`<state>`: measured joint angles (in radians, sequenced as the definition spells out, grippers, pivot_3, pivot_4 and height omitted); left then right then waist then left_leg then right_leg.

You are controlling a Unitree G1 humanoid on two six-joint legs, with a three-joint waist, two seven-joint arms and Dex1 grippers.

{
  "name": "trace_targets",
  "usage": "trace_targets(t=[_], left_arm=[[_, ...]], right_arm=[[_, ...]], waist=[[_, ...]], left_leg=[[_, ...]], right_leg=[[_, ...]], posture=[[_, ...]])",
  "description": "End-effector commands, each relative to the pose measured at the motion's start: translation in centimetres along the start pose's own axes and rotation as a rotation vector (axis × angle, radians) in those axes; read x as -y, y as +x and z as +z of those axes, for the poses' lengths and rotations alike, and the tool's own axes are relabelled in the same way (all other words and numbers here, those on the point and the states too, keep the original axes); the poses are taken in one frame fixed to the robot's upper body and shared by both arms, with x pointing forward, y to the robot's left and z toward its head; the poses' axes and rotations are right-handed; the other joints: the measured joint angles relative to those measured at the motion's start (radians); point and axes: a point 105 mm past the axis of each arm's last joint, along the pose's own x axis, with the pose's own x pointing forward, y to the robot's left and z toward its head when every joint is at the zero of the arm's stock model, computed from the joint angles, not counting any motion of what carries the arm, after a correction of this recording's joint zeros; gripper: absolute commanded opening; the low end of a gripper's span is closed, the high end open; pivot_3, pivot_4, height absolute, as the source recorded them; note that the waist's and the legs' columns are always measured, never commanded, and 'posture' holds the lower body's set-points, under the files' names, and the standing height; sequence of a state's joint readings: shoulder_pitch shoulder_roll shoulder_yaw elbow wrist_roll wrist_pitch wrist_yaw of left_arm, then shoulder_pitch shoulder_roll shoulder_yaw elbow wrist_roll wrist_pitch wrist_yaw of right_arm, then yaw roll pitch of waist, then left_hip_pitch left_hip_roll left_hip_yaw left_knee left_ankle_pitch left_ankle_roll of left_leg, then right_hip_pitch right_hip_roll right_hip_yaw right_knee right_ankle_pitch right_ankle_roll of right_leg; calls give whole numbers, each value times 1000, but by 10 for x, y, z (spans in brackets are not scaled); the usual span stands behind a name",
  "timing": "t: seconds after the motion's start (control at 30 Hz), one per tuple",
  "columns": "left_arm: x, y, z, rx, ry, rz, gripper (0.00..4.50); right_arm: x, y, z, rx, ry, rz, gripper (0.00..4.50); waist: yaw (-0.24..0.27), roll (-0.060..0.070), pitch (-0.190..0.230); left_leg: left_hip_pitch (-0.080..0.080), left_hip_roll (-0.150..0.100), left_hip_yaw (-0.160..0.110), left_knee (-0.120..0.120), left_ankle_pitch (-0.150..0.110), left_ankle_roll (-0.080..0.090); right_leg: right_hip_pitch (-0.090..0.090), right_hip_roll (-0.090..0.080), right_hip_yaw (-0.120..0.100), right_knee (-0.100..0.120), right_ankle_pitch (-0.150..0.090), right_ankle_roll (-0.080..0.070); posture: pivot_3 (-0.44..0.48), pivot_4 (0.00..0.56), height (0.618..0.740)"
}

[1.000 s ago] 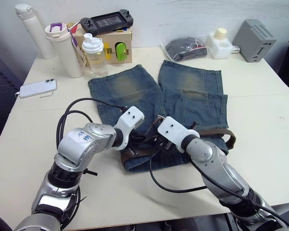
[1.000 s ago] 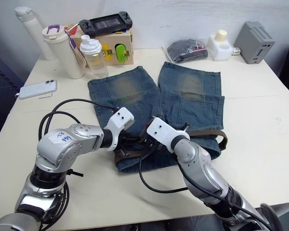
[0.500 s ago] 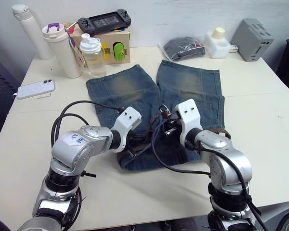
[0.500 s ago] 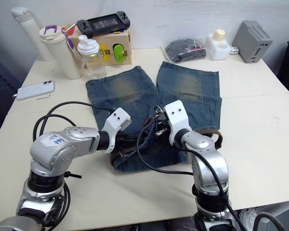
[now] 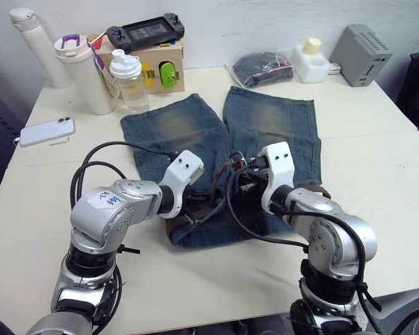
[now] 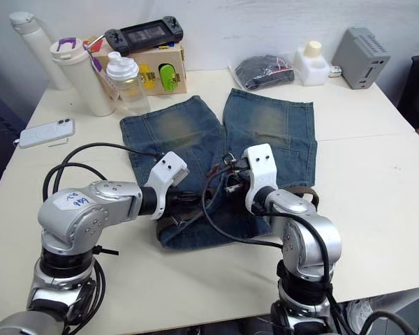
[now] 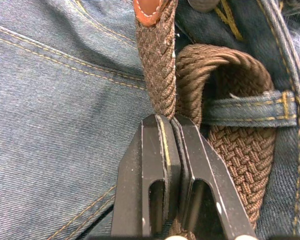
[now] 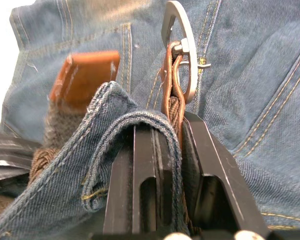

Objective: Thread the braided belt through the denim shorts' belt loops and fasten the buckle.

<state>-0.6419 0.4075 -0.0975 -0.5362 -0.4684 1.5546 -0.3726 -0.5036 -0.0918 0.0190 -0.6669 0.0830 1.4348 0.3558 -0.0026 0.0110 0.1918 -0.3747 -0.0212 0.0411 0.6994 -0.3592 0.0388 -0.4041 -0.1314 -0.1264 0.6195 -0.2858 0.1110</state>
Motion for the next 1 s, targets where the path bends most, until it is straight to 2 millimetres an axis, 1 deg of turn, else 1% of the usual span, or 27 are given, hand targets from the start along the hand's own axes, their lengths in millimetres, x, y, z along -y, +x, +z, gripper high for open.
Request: trace_targets(t=[0.03,0.1,0.23,0.5,0.63,0.8,1.0], left_arm=[[3,-3,8,31,29,-12,0],[3,-3,8,28,29,-13,0],[3,-3,4,17,30,-15,0],[2,-4,-6,-29,10,-19,0],[3,-4,-6,-35,6,-33,0],[1,-3,-6,-45,10,-27,0],[1,-1,-10,-68,10,-31,0]], right_arm=[[-11,-5,10,45,-192,3,6],[-10,-5,9,36,-278,-15,6],[-7,-6,12,39,-393,-46,6],[-6,-8,18,62,-513,-80,6],[-7,-9,23,75,-600,-91,6],[-10,-11,24,76,-707,-87,6],[-18,-11,28,95,-755,-73,6]], waist=[[1,0,0],[1,0,0],[2,0,0],[2,0,0],[4,0,0],[4,0,0],[4,0,0]], left_leg=[[0,0,0,0,0,0],[0,0,1,0,0,0],[0,0,2,0,0,0],[-1,0,2,0,0,0],[-1,0,3,0,0,0],[-1,0,3,0,0,0],[-1,1,3,0,0,0]], right_leg=[[0,0,0,0,0,0],[-1,0,1,0,0,0],[-1,0,4,0,0,0],[-2,0,7,0,0,0],[-2,-1,8,0,0,0],[-2,-1,9,0,0,0],[-2,-1,9,-1,0,0]], posture=[[0,150,690],[0,150,690],[0,150,690],[0,150,690],[0,150,690],[0,150,690],[0,150,690]])
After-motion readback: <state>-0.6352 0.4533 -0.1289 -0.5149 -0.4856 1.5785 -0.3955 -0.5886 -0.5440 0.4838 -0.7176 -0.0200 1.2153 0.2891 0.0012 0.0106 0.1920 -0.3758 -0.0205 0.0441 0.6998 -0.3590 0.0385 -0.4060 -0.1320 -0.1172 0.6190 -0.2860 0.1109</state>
